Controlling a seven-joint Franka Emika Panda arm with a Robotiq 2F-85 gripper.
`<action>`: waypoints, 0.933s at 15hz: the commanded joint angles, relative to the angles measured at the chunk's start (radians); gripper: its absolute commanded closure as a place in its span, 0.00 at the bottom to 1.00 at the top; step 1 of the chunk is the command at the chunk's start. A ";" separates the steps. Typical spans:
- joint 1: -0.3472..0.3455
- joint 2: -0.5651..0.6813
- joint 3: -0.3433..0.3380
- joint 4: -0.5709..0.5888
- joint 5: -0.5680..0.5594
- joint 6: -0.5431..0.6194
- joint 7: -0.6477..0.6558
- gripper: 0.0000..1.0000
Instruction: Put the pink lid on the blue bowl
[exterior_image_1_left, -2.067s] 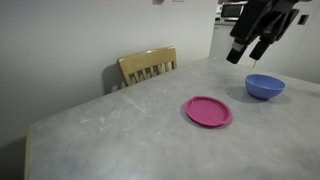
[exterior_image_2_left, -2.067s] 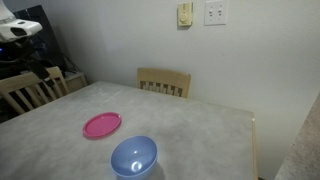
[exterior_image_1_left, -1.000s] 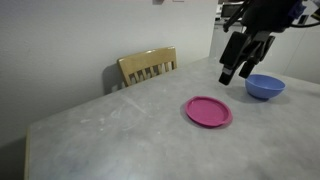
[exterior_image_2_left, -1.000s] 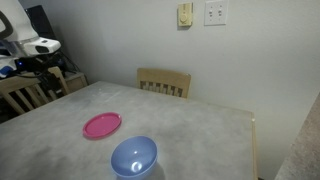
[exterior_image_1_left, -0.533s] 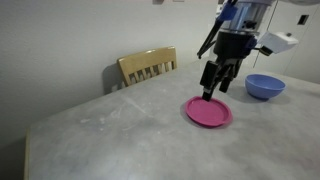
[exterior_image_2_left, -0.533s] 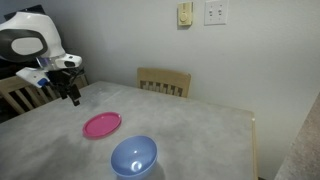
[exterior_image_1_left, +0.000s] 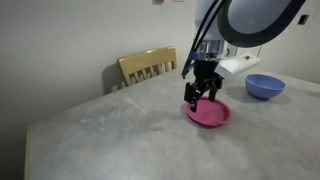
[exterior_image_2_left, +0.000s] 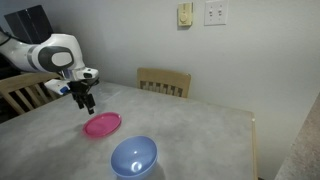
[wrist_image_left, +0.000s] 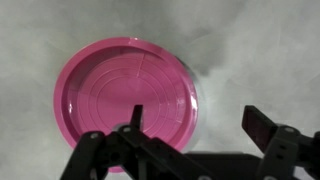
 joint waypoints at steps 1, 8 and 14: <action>-0.010 0.093 0.009 0.095 0.061 -0.026 -0.004 0.00; -0.008 0.200 -0.012 0.170 0.122 -0.045 -0.011 0.00; -0.003 0.237 -0.025 0.219 0.120 -0.056 -0.002 0.06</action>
